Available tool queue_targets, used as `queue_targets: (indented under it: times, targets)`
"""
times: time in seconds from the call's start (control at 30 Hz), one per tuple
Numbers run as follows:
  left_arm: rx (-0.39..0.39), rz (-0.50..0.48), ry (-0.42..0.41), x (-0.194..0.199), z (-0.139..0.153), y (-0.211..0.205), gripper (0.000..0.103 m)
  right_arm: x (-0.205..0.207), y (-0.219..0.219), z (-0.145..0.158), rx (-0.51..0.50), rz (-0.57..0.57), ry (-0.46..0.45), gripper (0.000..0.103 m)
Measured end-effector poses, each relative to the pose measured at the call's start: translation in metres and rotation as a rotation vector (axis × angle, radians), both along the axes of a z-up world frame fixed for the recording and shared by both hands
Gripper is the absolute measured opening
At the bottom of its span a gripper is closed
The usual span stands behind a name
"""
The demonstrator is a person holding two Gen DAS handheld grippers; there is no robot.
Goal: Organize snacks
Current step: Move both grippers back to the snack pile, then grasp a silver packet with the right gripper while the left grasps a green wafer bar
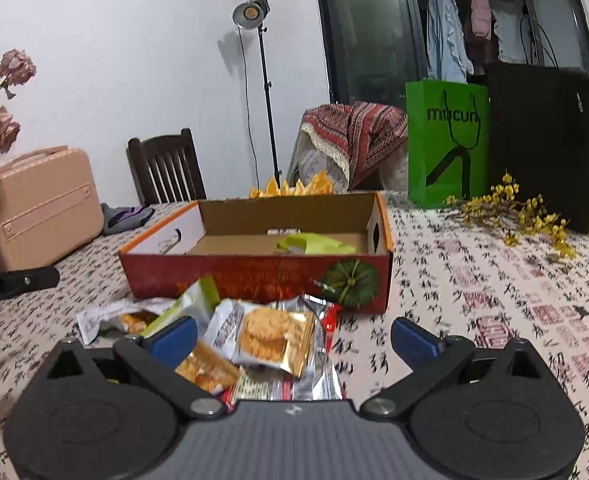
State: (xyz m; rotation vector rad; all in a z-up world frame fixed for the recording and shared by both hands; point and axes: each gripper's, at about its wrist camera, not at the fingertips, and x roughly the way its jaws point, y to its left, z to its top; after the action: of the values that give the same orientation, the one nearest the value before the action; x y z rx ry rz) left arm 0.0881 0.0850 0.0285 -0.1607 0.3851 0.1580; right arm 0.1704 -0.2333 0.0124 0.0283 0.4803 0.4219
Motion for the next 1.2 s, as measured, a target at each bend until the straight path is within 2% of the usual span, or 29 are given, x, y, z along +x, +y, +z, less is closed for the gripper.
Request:
queue_targets:
  times: [0.27,0.57,0.83,1.1,1.13,1.2]
  targets:
    - [-0.017,0.013,0.014,0.0,-0.007,0.008,0.103,0.007,0.008,-0.011,-0.027,-0.002,0.055,0.103]
    - [-0.038,0.025,0.02,0.002,-0.013,0.018,0.103,0.029,0.043,-0.013,-0.1,0.042,0.064,0.084]
    - [-0.062,0.033,0.023,0.003,-0.019,0.028,0.103,0.057,0.069,-0.024,-0.123,0.052,0.112,0.084]
    - [-0.074,0.033,0.035,0.008,-0.024,0.031,0.103,0.053,0.066,-0.03,-0.117,0.049,0.102,0.063]
    - [-0.074,0.032,0.036,0.008,-0.024,0.031,0.103,0.052,0.065,-0.03,-0.112,0.054,0.097,0.052]
    - [-0.074,0.032,0.037,0.009,-0.024,0.03,0.103,0.048,0.063,-0.028,-0.097,0.066,0.086,0.047]
